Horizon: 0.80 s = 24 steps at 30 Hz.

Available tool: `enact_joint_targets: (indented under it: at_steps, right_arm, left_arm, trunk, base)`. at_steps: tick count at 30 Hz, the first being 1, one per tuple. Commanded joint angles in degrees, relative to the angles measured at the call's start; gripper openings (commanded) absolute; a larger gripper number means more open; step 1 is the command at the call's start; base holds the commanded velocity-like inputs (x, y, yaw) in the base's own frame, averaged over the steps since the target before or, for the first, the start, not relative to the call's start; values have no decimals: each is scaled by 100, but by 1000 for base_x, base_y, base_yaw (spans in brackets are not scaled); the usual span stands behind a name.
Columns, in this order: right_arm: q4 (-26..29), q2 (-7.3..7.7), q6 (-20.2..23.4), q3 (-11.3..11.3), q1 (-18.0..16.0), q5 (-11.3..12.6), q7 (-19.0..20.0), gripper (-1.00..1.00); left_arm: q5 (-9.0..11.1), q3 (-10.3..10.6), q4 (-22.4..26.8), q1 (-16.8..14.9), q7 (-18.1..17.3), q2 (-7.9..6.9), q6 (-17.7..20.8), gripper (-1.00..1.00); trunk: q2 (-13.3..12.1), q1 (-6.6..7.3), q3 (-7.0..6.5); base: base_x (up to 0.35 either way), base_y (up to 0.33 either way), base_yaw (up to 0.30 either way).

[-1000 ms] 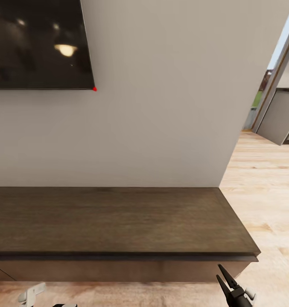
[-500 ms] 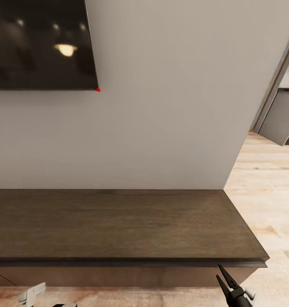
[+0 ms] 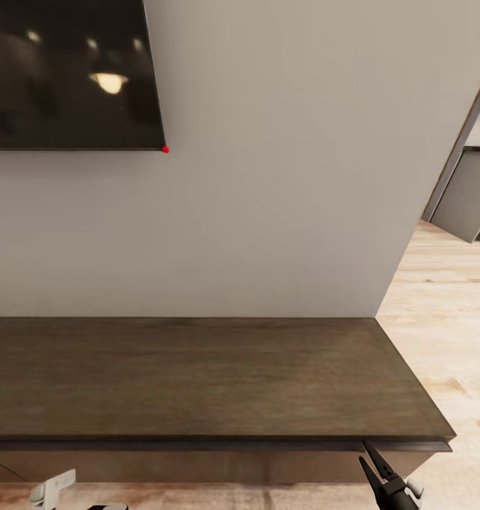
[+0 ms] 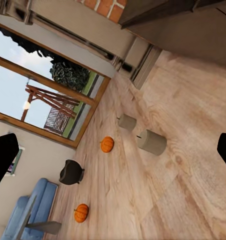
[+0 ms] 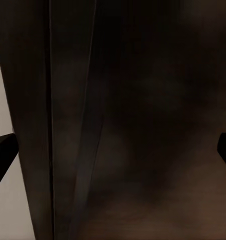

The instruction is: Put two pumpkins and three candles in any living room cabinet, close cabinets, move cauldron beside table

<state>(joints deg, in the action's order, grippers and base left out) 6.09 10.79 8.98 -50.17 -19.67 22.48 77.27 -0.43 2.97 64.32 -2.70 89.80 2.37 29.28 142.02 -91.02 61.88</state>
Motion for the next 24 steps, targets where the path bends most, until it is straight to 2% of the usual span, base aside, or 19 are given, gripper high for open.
enact_joint_targets:
  at_steps: [1,19,20,24]
  right_arm:
    - [-3,2,60,33,-1,55,16,100]
    - [-3,2,61,33,-1,51,11,100]
    - [-3,-1,61,33,-1,49,10,-100]
    - [-3,-3,62,33,-1,47,8,-100]
  left_arm:
    - [-3,1,1,-2,20,1,60,100]
    - [-17,1,2,-2,20,1,-36,100]
    - [-18,1,2,-2,20,1,-36,100]
    - [-18,1,2,-2,20,1,-36,100]
  trunk:
    - [2,1,5]
    - [2,1,5]
    - [2,1,5]
    - [2,1,5]
  base:
    - [24,17,0]
    - [13,6,0]
    - [13,5,0]
    - [6,2,0]
